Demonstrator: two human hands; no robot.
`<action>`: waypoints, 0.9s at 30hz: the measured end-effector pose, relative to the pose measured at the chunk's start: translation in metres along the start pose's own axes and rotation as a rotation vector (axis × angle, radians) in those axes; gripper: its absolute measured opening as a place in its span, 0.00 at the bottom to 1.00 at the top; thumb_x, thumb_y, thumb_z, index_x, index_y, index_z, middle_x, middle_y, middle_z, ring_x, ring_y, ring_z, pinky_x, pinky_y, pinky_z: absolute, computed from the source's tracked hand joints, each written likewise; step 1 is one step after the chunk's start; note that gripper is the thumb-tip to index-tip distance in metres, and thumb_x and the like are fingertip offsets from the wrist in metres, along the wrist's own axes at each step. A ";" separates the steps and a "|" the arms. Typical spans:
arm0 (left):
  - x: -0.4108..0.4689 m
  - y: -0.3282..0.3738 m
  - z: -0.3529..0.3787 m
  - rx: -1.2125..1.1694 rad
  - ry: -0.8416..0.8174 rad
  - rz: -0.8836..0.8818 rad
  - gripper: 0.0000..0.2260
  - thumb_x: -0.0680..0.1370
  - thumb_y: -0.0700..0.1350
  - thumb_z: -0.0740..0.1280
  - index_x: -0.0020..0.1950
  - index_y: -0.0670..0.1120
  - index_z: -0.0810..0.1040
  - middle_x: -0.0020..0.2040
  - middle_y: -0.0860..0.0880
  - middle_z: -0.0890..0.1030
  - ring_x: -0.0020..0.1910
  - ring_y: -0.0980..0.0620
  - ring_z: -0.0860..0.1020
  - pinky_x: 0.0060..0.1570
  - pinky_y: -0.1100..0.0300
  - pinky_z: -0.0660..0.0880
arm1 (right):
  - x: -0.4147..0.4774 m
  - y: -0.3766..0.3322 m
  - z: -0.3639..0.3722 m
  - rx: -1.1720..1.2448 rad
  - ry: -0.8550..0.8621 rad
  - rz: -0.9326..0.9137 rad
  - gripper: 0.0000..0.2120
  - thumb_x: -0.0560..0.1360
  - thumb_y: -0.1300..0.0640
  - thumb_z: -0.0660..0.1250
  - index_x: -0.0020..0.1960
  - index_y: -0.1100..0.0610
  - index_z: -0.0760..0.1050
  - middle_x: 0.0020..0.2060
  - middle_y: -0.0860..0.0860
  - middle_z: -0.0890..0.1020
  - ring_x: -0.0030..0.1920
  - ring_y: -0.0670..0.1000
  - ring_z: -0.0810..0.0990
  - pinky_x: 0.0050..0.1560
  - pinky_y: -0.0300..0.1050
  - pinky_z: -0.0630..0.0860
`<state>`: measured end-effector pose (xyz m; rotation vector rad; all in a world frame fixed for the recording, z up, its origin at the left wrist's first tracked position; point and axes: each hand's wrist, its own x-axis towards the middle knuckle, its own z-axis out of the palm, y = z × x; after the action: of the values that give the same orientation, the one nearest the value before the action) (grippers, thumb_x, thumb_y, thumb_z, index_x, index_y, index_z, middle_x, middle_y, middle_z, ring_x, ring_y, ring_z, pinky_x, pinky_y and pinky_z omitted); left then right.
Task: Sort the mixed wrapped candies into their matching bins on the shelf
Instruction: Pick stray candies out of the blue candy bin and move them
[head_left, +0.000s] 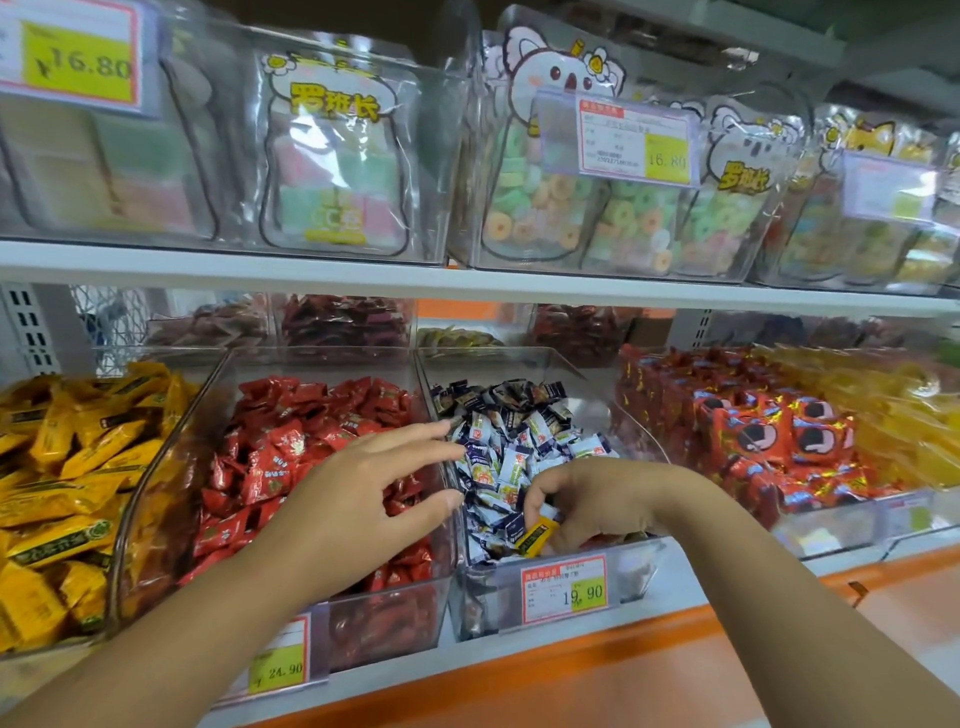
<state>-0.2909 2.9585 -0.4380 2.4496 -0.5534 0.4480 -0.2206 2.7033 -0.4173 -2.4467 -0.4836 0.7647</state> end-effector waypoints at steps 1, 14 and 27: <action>0.001 0.000 0.001 0.039 0.018 0.011 0.20 0.71 0.71 0.54 0.61 0.73 0.70 0.66 0.76 0.64 0.66 0.69 0.64 0.66 0.63 0.61 | -0.001 -0.001 -0.001 0.001 0.022 -0.020 0.12 0.69 0.58 0.77 0.48 0.48 0.79 0.31 0.50 0.73 0.29 0.49 0.68 0.31 0.43 0.64; 0.030 0.032 0.013 0.150 -0.017 -0.006 0.26 0.72 0.70 0.56 0.68 0.64 0.70 0.60 0.65 0.71 0.64 0.62 0.60 0.61 0.62 0.56 | -0.021 -0.031 -0.016 0.179 0.492 -0.301 0.11 0.66 0.59 0.79 0.46 0.52 0.80 0.41 0.55 0.81 0.37 0.48 0.75 0.42 0.43 0.73; 0.035 0.037 0.005 -0.312 0.076 -0.210 0.13 0.80 0.55 0.53 0.50 0.48 0.70 0.50 0.50 0.78 0.53 0.50 0.73 0.56 0.46 0.70 | -0.019 -0.053 -0.002 0.390 0.630 -0.395 0.20 0.69 0.59 0.76 0.58 0.46 0.77 0.52 0.47 0.80 0.54 0.44 0.79 0.51 0.33 0.76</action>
<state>-0.2780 2.9175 -0.4099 2.1531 -0.3038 0.3380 -0.2432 2.7360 -0.3771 -1.9855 -0.4855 -0.0844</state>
